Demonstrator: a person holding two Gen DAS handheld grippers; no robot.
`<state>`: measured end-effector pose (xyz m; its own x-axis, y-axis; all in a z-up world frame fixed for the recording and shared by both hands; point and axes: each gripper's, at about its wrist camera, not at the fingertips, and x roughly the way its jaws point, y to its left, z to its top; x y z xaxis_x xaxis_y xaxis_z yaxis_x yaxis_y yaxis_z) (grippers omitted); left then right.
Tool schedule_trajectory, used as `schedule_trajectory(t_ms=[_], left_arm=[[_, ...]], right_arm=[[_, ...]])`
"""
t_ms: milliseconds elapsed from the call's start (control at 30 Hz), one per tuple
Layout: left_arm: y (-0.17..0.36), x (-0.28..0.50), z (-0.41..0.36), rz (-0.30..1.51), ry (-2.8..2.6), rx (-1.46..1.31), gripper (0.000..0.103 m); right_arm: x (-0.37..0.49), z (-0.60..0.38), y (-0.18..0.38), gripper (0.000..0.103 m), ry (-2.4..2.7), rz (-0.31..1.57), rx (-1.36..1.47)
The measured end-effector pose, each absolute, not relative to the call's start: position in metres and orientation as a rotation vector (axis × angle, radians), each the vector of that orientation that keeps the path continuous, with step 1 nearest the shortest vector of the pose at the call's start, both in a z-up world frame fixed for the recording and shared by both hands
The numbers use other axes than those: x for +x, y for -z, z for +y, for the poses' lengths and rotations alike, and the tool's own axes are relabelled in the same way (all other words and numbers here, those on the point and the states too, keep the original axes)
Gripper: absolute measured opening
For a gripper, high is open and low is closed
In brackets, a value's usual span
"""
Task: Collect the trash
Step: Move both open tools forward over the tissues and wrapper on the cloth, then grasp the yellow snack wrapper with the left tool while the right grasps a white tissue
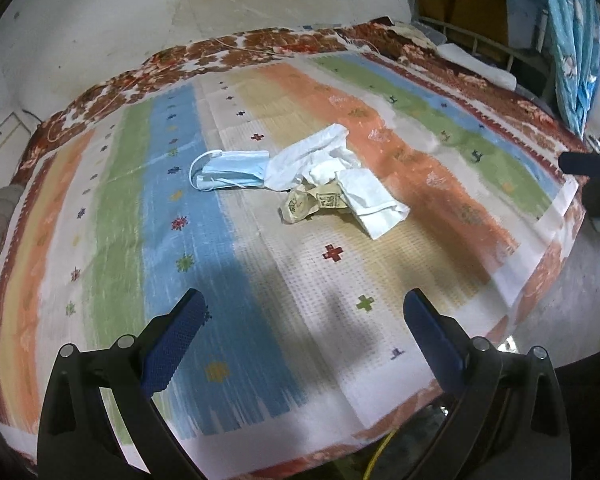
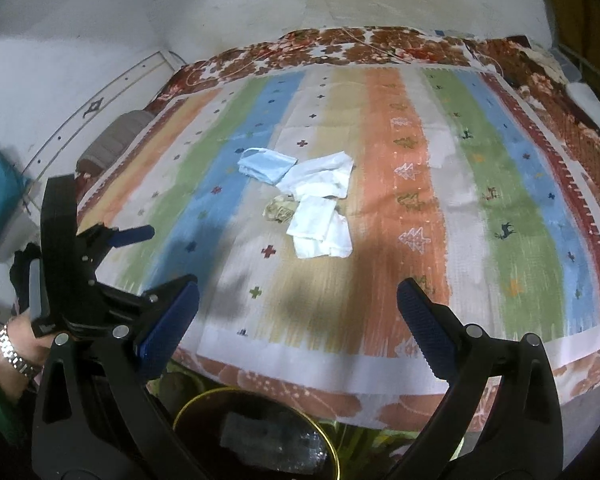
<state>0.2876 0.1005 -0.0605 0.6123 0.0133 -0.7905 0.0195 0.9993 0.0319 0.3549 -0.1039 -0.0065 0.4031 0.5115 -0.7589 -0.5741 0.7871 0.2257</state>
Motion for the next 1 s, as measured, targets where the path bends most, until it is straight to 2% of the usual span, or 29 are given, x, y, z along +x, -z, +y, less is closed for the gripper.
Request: schedule_trajectory(t_ms=[300, 500, 633, 833, 1000], left_arm=[[0.079, 0.309, 0.112, 0.924, -0.006, 0.073, 0.097], [0.089, 0.326, 0.121, 0.937, 0.031, 0.058, 0.097], [0.102, 0.334, 0.121, 0.97, 0.082, 0.054, 0.097], [0.109, 0.349, 0.114, 0.951, 0.071, 0.133, 0.097], [0.119, 0.366, 0.116, 0.977, 0.083, 0.112, 0.097]], right_arm=[[0.392, -0.094, 0.039, 0.089, -0.697, 1.039, 0.042], [0.407, -0.08, 0.057, 0.083, -0.704, 1.07, 0.045], [0.418, -0.073, 0.069, 0.075, -0.718, 1.104, 0.069], [0.432, -0.06, 0.085, 0.072, -0.683, 1.142, 0.054], [0.447, -0.05, 0.097, 0.063, -0.673, 1.156, 0.041]])
